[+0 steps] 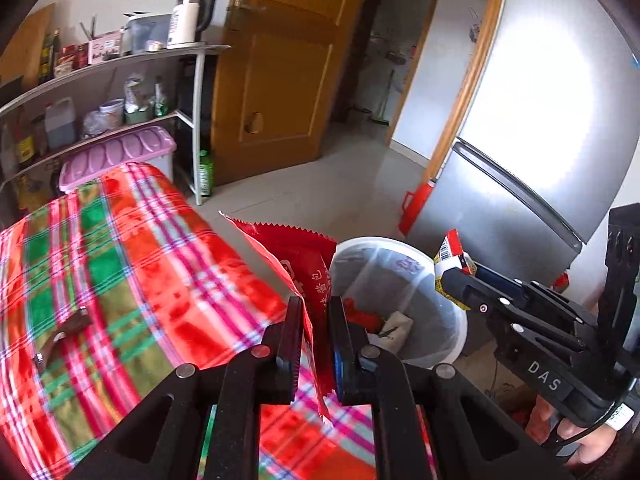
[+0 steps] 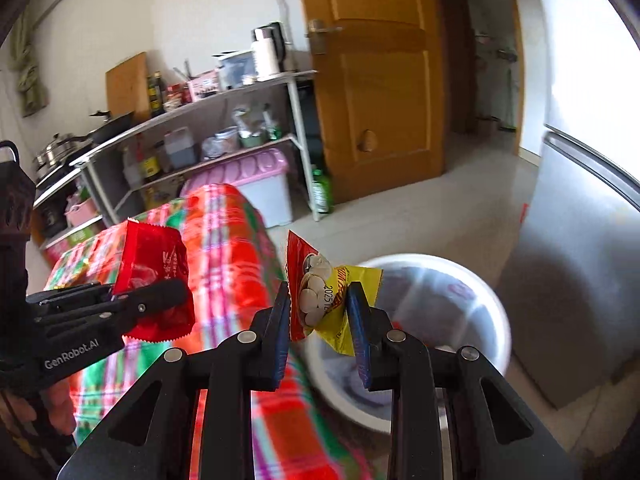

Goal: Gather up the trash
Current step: 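Carry the yellow packet and red bag over the white trash bin, then open the left tool to drop the red bag while the right tool drops the yellow packet, then move both tools back over the table toward the gold and brown wrappers, then grasp the brown chocolate wrapper with the right tool while the left tool grasps the gold candy bar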

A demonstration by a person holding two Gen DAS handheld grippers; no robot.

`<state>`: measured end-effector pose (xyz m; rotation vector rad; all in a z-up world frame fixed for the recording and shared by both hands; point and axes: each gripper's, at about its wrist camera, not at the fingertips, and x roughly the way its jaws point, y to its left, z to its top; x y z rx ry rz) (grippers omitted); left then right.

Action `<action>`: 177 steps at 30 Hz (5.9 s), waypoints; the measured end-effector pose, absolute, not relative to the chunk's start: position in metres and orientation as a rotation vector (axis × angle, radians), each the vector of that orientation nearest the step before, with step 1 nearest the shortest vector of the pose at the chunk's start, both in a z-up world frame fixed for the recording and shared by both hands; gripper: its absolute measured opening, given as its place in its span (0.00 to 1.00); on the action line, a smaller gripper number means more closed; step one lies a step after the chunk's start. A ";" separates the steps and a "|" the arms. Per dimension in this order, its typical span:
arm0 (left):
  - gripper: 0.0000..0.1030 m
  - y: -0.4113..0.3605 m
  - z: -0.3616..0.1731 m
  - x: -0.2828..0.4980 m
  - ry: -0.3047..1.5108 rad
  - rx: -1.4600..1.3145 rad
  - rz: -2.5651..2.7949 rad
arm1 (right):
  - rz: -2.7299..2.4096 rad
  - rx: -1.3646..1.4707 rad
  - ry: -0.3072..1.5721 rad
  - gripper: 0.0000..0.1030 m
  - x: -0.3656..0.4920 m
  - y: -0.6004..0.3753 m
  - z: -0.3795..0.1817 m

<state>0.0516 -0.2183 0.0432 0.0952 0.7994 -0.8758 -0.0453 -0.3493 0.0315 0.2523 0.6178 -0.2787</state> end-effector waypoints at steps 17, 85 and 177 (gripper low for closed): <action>0.12 -0.308 0.000 0.044 0.932 0.136 -1.007 | -0.379 0.325 0.715 0.27 -0.068 -0.421 -0.011; 0.50 -0.152 0.044 0.065 0.773 0.030 -0.685 | -0.147 0.201 0.663 0.49 -0.010 -0.308 0.022; 0.14 0.052 0.002 0.198 0.840 0.073 -0.432 | 0.206 0.173 0.828 0.11 0.175 -0.130 -0.023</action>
